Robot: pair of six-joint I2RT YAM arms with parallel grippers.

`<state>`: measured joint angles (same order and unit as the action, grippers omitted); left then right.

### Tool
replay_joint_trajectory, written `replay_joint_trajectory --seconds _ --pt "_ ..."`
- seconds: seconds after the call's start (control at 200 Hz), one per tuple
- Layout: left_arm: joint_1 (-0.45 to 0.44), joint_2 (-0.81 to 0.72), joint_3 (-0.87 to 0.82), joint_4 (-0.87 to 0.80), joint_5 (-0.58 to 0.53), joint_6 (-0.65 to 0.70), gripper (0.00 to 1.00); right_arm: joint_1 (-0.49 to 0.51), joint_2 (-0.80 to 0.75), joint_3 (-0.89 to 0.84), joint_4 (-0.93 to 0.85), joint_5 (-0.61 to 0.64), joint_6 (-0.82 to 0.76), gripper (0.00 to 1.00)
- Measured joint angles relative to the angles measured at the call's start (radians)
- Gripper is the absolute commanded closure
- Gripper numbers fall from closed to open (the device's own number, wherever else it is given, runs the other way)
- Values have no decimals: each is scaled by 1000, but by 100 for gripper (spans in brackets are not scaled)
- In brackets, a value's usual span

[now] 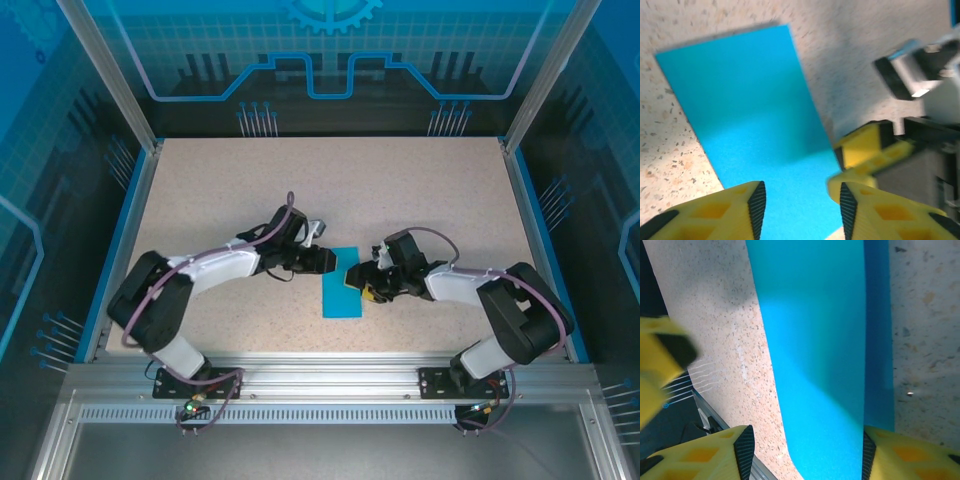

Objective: Fold a paper plane with a square sheet of paper (fold left side to right side)
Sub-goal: Fold the triangle a second time at the center of the table.

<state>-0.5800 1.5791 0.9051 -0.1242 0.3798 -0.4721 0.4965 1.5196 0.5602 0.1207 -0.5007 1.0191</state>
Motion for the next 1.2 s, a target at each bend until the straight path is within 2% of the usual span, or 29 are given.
replay_joint_trajectory --seconds 0.135,0.33,0.475,0.615,0.75,0.86,1.2 --pt "0 -119 -59 6 -18 30 45 -23 43 37 -13 -19 -21 49" --pt "-24 -242 -172 7 -37 84 38 -55 111 121 -42 -41 -78 60" --pt "-89 -319 -198 -19 -73 146 33 -69 145 164 -62 -53 -116 68" --pt "-202 -349 -187 -58 -135 216 29 -72 164 192 -91 -57 -138 79" --pt "-330 -295 -120 -120 -219 266 26 -72 169 214 -129 -57 -151 83" --pt "-422 -184 -33 -154 -305 296 25 -72 169 228 -156 -57 -161 83" --pt "-549 83 163 -272 -534 322 21 -72 170 234 -191 -57 -172 83"
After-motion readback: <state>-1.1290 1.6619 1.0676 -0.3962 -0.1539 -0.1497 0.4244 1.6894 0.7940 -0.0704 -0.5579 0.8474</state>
